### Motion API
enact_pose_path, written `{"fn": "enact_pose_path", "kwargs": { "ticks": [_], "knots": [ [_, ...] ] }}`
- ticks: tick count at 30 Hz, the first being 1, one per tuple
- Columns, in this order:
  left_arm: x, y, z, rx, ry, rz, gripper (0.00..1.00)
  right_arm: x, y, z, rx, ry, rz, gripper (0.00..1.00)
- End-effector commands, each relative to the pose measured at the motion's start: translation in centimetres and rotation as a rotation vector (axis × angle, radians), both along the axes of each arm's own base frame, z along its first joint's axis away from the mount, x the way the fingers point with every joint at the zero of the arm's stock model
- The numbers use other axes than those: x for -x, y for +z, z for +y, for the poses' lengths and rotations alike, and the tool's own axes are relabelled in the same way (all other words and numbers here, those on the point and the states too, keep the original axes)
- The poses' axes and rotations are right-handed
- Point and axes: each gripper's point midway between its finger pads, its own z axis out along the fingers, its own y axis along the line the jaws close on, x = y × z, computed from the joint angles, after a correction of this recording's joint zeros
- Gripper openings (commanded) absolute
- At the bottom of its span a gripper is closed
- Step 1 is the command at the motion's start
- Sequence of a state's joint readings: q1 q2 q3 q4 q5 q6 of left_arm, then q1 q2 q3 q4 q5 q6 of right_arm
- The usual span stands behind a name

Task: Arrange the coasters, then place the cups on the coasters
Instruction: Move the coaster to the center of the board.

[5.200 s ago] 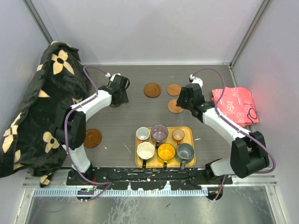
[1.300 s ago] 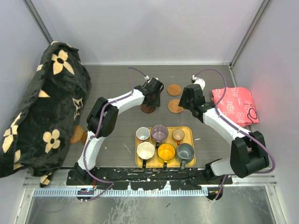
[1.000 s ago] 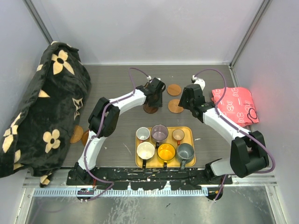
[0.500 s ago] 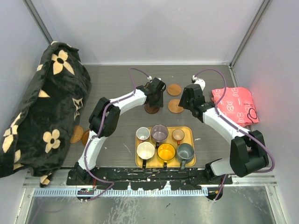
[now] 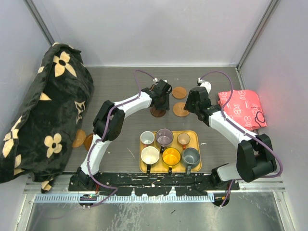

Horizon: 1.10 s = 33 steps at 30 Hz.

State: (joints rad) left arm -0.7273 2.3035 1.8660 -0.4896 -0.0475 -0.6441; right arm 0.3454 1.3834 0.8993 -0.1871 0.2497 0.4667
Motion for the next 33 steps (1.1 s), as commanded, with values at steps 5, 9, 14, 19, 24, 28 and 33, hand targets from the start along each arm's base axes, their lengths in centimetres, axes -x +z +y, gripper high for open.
{"fn": "enact_pose_path", "kwargs": {
  "ticks": [5, 9, 14, 19, 24, 28, 33],
  "knots": [
    [1.1, -0.5, 0.3, -0.022, 0.003, 0.024, 0.35, -1.1, 0.8, 0.2, -0.019, -0.012, -0.04, 0.46],
    [1.2, -0.3, 0.6, -0.034, 0.007, 0.022, 0.35, -1.0, 1.0, 0.1, -0.02, -0.013, -0.044, 0.46],
    [1.3, 1.0, 1.0, -0.026, 0.012, -0.007, 0.35, -0.9, 1.0, 0.1, -0.019, -0.014, -0.045, 0.46],
    [0.9, 2.9, 2.0, -0.041, 0.02, -0.073, 0.36, -0.9, 1.0, 0.2, -0.023, -0.009, -0.045, 0.46],
    [0.9, 2.2, 2.9, -0.08, 0.023, -0.078, 0.35, -1.0, 0.9, 0.3, -0.025, -0.008, -0.043, 0.46],
    [1.1, 1.2, 3.0, -0.096, 0.024, -0.062, 0.36, -1.0, 0.9, 0.3, -0.024, -0.007, -0.041, 0.46],
    [1.5, 0.3, 3.8, -0.126, 0.043, -0.039, 0.36, -1.0, 0.9, 0.3, -0.024, -0.008, -0.041, 0.46]
  ]
}}
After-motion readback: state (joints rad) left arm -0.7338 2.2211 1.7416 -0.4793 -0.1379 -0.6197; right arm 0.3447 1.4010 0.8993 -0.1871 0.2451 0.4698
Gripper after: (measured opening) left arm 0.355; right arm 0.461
